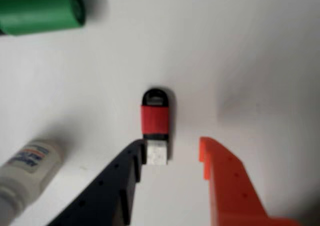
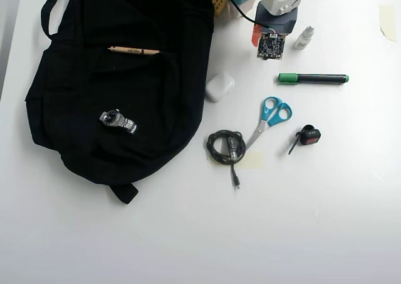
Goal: Put the usb stick into the black bag
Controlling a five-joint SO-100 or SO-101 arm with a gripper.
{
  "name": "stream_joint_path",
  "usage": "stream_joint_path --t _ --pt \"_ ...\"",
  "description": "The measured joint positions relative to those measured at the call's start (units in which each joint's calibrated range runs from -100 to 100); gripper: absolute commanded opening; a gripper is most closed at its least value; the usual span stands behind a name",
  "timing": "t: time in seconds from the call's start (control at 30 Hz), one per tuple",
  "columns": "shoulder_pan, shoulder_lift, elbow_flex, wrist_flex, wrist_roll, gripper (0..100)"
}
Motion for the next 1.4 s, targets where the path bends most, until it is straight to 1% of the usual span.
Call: stream_joint_path --t 0.2,0.47,0.67,1.4 --pt "0.0 0.58 0.0 -2.3 0.0 14" --pt "-0.66 8.42 -2.13 -4.26 0.0 14" --pt "-2.64 8.76 -3.84 -4.43 0.0 14" --pt "-2.64 12.09 -3.92 -6.48 0.0 14"
